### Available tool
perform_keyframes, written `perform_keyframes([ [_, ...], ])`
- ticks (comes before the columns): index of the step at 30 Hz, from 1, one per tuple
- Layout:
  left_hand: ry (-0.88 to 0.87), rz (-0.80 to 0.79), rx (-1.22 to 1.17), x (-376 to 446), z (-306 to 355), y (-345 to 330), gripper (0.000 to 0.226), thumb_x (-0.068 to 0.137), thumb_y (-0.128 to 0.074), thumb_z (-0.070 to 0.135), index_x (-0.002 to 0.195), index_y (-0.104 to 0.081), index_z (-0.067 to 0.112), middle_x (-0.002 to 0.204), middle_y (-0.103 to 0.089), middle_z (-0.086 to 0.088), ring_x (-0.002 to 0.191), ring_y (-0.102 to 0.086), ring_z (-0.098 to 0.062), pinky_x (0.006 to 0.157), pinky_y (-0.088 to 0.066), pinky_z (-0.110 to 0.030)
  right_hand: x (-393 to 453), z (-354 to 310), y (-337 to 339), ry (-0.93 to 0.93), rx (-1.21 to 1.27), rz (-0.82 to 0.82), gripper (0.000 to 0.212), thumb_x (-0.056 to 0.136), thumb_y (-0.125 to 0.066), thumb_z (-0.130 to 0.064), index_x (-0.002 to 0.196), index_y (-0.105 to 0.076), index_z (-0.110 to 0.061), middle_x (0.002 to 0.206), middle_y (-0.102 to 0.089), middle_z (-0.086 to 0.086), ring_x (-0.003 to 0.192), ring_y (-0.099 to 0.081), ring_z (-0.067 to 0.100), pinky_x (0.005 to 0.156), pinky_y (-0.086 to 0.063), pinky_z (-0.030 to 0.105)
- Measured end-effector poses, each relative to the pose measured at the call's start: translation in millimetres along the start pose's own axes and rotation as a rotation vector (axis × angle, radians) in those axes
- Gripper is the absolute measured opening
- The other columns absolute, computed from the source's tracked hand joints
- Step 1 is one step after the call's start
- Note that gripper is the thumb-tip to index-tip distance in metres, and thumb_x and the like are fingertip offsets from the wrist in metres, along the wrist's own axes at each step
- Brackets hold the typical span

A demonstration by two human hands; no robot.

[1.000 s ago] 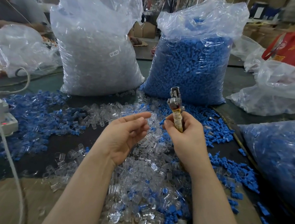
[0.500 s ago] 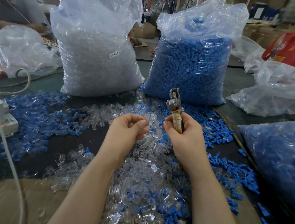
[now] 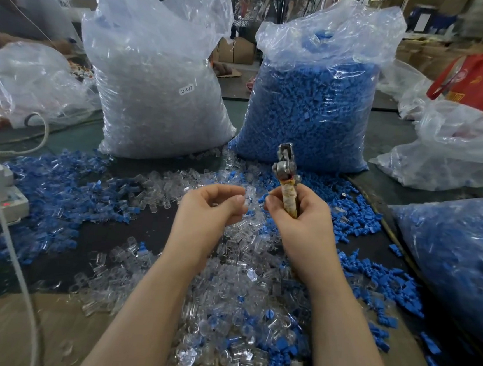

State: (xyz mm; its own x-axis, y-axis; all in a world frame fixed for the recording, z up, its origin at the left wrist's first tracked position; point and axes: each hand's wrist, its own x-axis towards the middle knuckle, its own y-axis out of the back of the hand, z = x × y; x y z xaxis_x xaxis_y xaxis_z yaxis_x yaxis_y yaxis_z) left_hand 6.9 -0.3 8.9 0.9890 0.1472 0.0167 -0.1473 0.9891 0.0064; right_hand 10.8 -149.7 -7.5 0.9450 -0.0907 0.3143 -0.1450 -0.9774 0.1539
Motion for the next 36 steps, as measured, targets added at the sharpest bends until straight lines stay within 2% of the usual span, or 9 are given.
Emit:
perform_keyframes([
  [4,-0.023,0.005,0.047,-2.0,0.7,-2.4,0.010,0.083,-0.076,0.013,0.085,-0.078,0.022,0.075,-0.075,0.009,0.072,-0.068,0.003,0.064,-0.049,-0.008,0.0,0.1,0.5,0.004,0.010,0.006,0.013,0.093,-0.066,-0.017,0.081,-0.061,-0.018,0.060,-0.052,-0.001,0.053,-0.043,0.004,0.049,-0.038,0.017],
  [7,-0.035,0.063,0.002,-2.0,0.6,-4.2,0.011,0.082,-0.076,0.011,0.084,-0.078,0.021,0.076,-0.076,0.007,0.069,-0.067,0.002,0.063,-0.049,-0.008,-0.4,-1.0,0.1,0.012,0.021,0.014,0.012,0.093,-0.066,-0.017,0.083,-0.061,-0.013,0.070,-0.057,0.012,0.059,-0.047,0.010,0.052,-0.041,0.023],
  [12,0.044,0.084,-0.235,-3.6,2.6,-7.3,0.007,0.084,-0.073,0.006,0.087,-0.075,0.012,0.075,-0.075,-0.004,0.070,-0.072,-0.010,0.062,-0.054,-0.016,-2.0,-3.0,-1.8,0.036,0.032,0.029,0.013,0.092,-0.067,-0.018,0.084,-0.061,-0.010,0.077,-0.060,0.019,0.064,-0.052,0.030,0.063,-0.048,0.042],
  [16,0.151,0.030,-0.399,-4.1,2.8,-11.4,0.008,0.081,-0.072,0.002,0.089,-0.073,0.006,0.080,-0.076,-0.012,0.075,-0.074,-0.015,0.061,-0.056,-0.019,-1.7,-3.0,-3.8,0.066,0.020,0.040,0.012,0.092,-0.068,-0.017,0.081,-0.062,-0.019,0.075,-0.062,0.007,0.063,-0.054,0.013,0.060,-0.049,0.036],
  [19,0.171,-0.013,-0.422,-5.3,2.9,-12.8,0.011,0.078,-0.074,0.002,0.089,-0.073,0.005,0.085,-0.076,-0.016,0.077,-0.075,-0.019,0.062,-0.057,-0.020,-1.1,-3.6,-5.3,0.090,0.041,0.050,0.017,0.091,-0.068,-0.013,0.081,-0.062,-0.026,0.072,-0.066,-0.010,0.064,-0.060,0.002,0.060,-0.050,0.018],
  [22,0.170,-0.026,-0.418,-5.9,3.9,-15.5,0.012,0.078,-0.075,0.002,0.089,-0.073,0.004,0.085,-0.076,-0.016,0.077,-0.075,-0.018,0.061,-0.057,-0.020,-1.3,-3.9,-6.3,0.112,0.047,0.075,0.018,0.091,-0.068,-0.011,0.083,-0.062,-0.026,0.073,-0.067,-0.013,0.065,-0.062,0.000,0.063,-0.050,0.015],
  [26,0.160,-0.038,-0.422,-8.4,6.9,-18.0,0.011,0.079,-0.074,0.001,0.089,-0.073,0.003,0.083,-0.076,-0.014,0.076,-0.075,-0.018,0.062,-0.058,-0.021,-1.9,-3.4,-8.4,0.124,0.028,0.127,0.012,0.091,-0.069,-0.014,0.085,-0.063,-0.023,0.076,-0.068,-0.009,0.067,-0.062,0.006,0.063,-0.052,0.022],
  [31,0.074,-0.010,-0.372,-11.3,9.4,-18.1,0.007,0.081,-0.073,-0.001,0.085,-0.074,0.005,0.083,-0.076,-0.014,0.078,-0.074,-0.020,0.066,-0.058,-0.022,-4.3,-3.3,-12.4,0.106,-0.025,0.156,0.009,0.089,-0.069,-0.023,0.085,-0.062,-0.020,0.076,-0.067,-0.003,0.072,-0.065,0.019,0.069,-0.055,0.046],
  [36,-0.042,0.026,-0.259,-12.5,9.4,-18.7,0.010,0.081,-0.074,-0.001,0.082,-0.075,0.009,0.081,-0.076,-0.010,0.079,-0.075,-0.022,0.069,-0.058,-0.024,-4.3,-6.4,-14.4,0.092,-0.043,0.148,0.008,0.090,-0.069,-0.024,0.087,-0.064,-0.019,0.072,-0.065,-0.004,0.067,-0.061,0.018,0.066,-0.054,0.047],
])
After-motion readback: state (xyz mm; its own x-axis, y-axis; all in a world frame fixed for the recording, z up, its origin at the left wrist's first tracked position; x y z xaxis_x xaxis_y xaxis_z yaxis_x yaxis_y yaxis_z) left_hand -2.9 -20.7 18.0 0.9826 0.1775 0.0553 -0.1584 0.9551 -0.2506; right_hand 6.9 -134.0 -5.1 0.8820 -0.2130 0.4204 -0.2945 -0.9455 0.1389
